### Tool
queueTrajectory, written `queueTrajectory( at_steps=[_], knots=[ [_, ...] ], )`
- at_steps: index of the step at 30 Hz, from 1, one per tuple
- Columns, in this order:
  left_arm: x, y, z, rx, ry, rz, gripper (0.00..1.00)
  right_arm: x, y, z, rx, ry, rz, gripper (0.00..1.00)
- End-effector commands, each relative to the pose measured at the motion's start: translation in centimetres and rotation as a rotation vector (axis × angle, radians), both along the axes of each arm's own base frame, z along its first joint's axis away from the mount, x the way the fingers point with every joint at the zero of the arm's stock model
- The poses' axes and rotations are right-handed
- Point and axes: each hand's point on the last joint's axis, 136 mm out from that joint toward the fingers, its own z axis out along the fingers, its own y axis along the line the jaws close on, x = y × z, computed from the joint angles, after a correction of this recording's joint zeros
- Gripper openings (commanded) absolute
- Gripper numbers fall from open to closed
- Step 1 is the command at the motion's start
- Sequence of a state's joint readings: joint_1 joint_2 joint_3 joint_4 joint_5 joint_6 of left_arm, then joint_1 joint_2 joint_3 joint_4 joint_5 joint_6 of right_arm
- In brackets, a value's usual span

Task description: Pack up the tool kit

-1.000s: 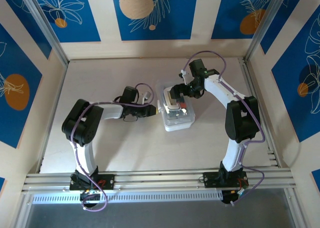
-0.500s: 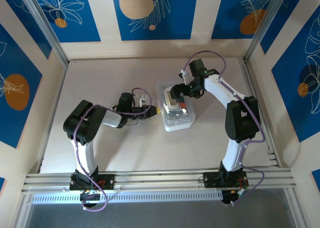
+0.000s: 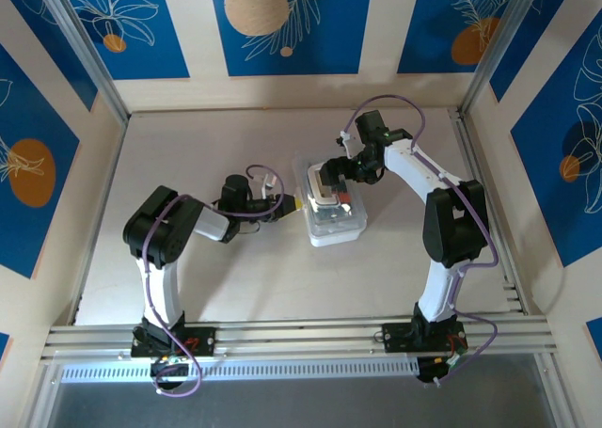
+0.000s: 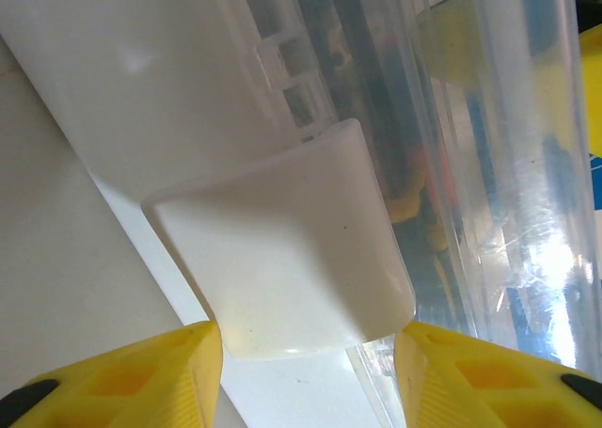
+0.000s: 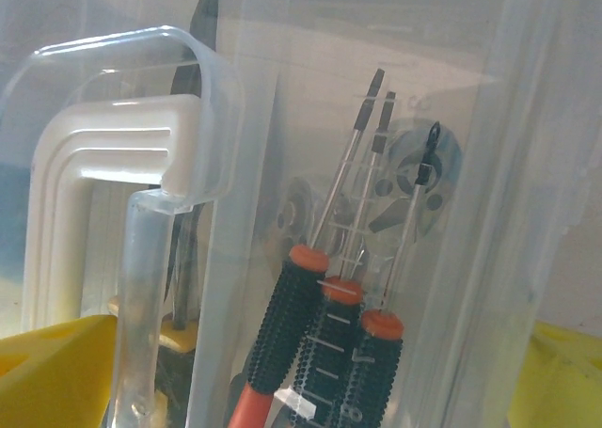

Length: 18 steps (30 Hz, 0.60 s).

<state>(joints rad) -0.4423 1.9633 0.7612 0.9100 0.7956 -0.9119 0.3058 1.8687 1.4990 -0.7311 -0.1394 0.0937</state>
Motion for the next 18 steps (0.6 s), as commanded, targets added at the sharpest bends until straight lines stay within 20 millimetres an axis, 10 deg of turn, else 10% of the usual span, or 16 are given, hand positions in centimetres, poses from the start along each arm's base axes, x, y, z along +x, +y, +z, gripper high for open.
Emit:
queueTrajectory(
  at_steps=[1, 18],
  knots=[
    [1.5, -0.1, 1.5, -0.034, -0.059, 0.016, 0.52, -3.3, 2.4, -2.1, 0.070, 0.163, 0.080, 0.99],
    [2.0, 0.1, 4.5, -0.060, -0.106, 0.019, 0.55, -3.4, 2.3, -2.2, 0.072, 0.169, 0.081, 0.99]
  ],
)
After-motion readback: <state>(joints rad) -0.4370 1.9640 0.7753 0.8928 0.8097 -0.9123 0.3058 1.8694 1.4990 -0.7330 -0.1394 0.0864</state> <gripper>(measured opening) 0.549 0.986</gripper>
